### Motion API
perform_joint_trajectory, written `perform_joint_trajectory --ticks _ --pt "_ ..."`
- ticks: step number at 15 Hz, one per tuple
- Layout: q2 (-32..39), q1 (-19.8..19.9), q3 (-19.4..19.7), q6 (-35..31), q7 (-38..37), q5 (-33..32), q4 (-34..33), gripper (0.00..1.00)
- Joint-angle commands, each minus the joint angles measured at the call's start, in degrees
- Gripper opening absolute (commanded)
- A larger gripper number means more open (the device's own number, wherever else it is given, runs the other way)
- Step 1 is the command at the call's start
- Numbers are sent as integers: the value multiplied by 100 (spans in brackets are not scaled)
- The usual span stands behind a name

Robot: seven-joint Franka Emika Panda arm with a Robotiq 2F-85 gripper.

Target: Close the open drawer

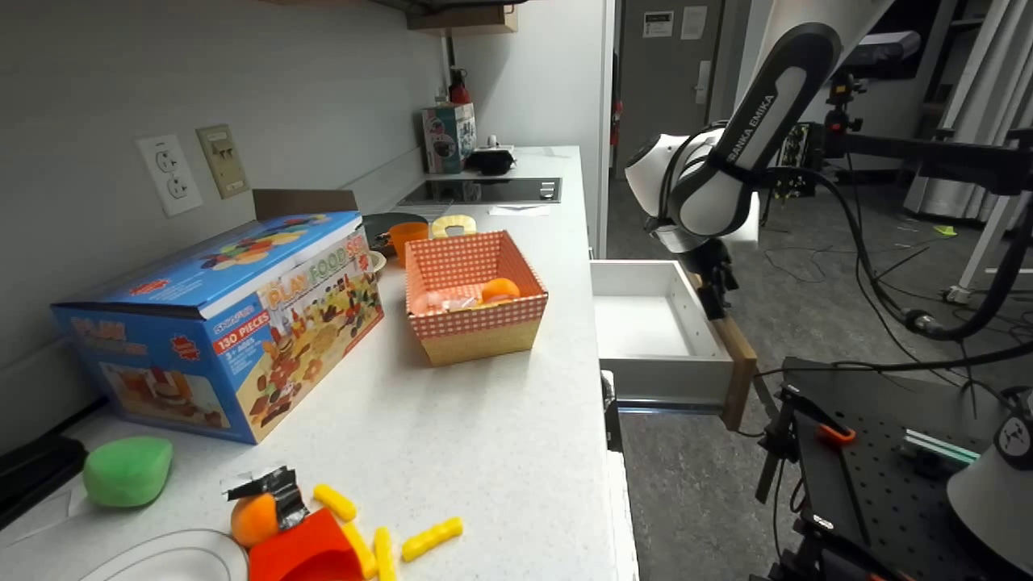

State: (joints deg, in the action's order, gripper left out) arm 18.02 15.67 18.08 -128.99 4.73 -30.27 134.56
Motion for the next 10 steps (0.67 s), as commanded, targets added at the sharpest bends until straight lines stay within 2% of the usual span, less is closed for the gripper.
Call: perform_joint_trajectory --ticks 1,10 --pt "110 171 50 -154 480 -21 53 100" --pt "-402 352 148 89 1363 3 492 100"
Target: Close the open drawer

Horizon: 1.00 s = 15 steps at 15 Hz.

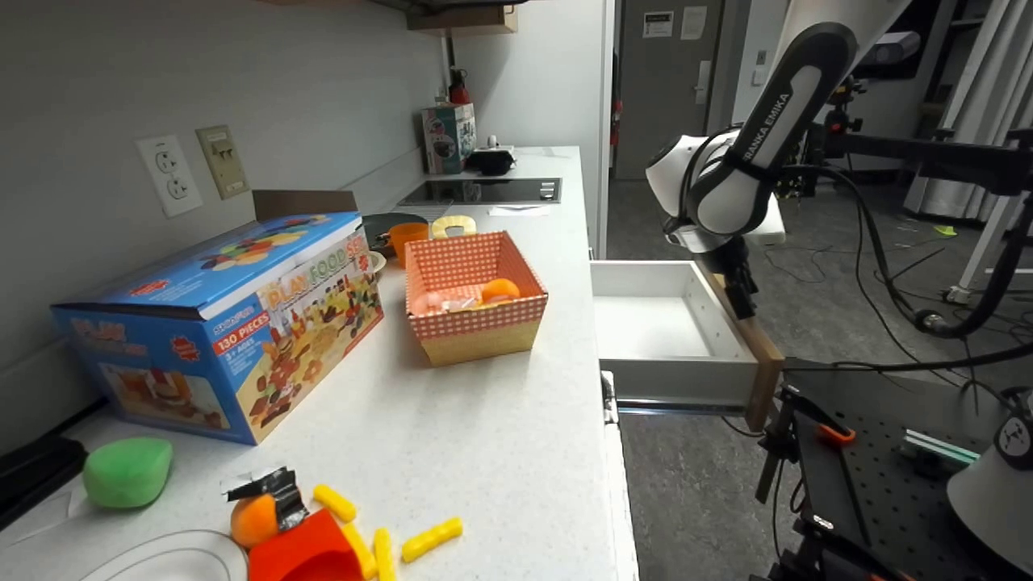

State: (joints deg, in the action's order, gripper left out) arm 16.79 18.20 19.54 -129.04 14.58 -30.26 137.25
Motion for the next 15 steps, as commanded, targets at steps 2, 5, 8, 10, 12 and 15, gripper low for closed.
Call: perform_joint_trajectory --ticks 2,5,8,10,12,15 --pt "-419 108 4 257 531 8 295 100" --pt "-606 73 25 588 510 -82 378 100" --pt "-661 106 10 664 528 -61 397 100" --pt "-514 124 20 476 396 -80 348 100" --pt "-376 181 12 200 528 -24 320 100" --pt "-278 282 0 -157 758 150 302 100"
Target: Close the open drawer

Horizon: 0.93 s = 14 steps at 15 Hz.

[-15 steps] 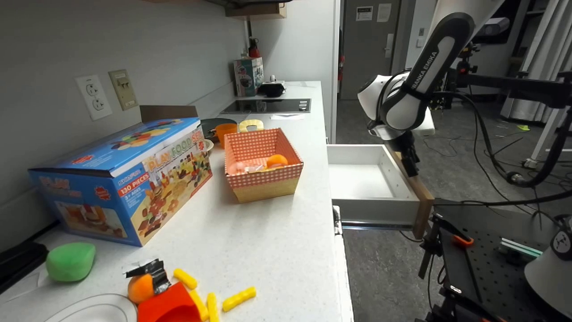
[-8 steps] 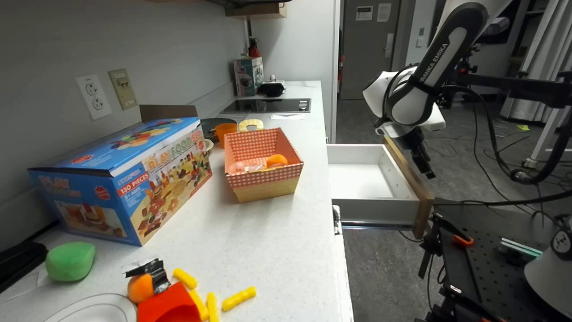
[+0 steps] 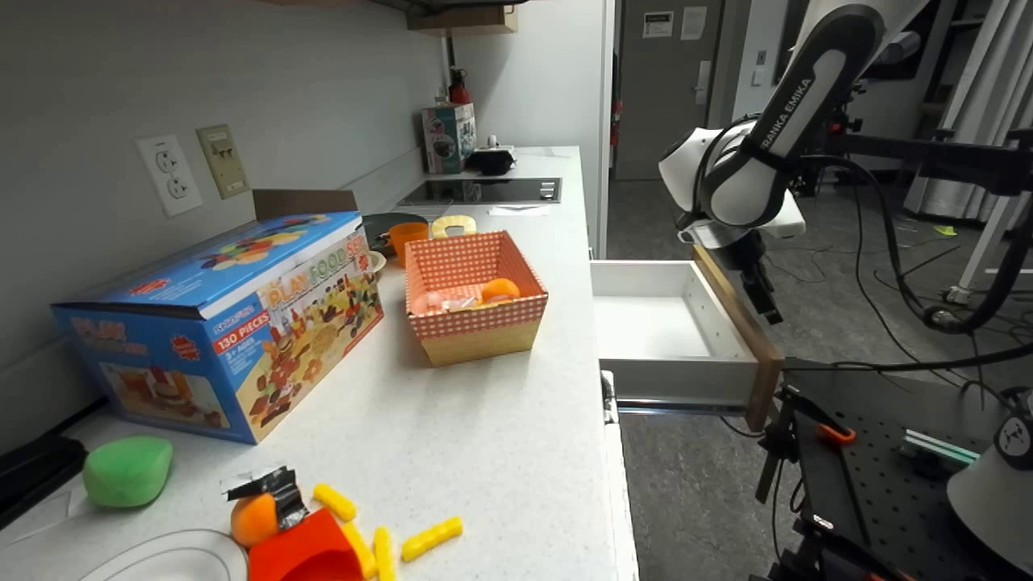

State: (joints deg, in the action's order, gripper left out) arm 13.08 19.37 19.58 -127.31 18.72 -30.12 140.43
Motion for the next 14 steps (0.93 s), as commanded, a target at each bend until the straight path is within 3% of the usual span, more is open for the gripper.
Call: perform_joint_trajectory --ticks 1,6,14 --pt "136 198 2 -428 403 166 -41 100" --pt "231 356 -23 -785 818 276 -127 100" --pt "323 652 -253 -1203 2683 1380 -299 100"
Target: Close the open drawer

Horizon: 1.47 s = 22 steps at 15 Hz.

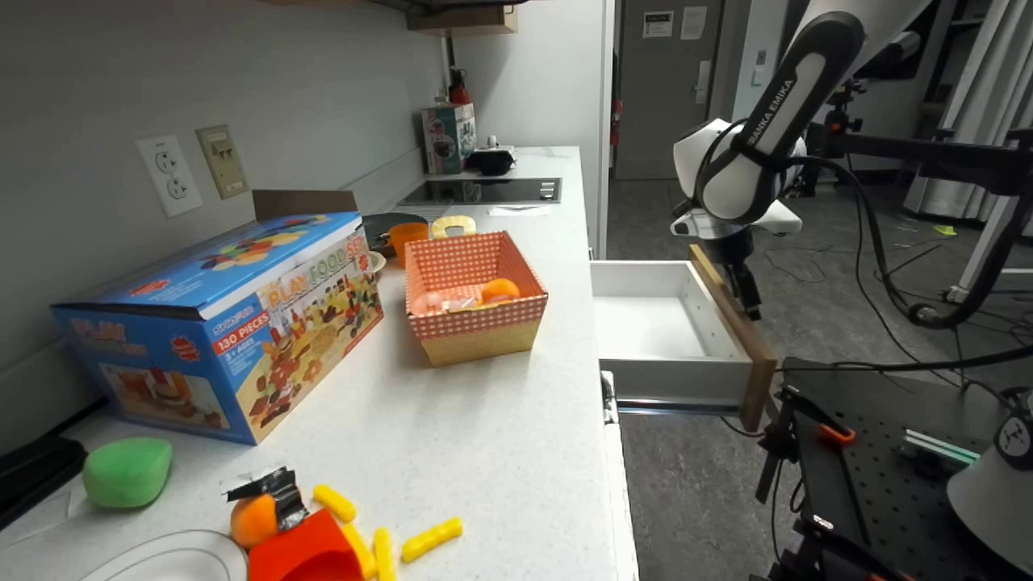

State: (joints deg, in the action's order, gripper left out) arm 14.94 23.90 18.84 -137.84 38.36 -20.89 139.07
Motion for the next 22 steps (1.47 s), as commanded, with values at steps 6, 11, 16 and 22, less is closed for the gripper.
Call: perform_joint_trajectory --ticks 6,11,16,22 --pt "353 192 -405 -114 1677 1155 -484 100" --pt "498 143 -616 -53 2098 1508 -831 100" --pt "628 90 -772 2 1876 1931 -1148 100" --pt "697 79 -967 -21 1708 2463 -1523 100"
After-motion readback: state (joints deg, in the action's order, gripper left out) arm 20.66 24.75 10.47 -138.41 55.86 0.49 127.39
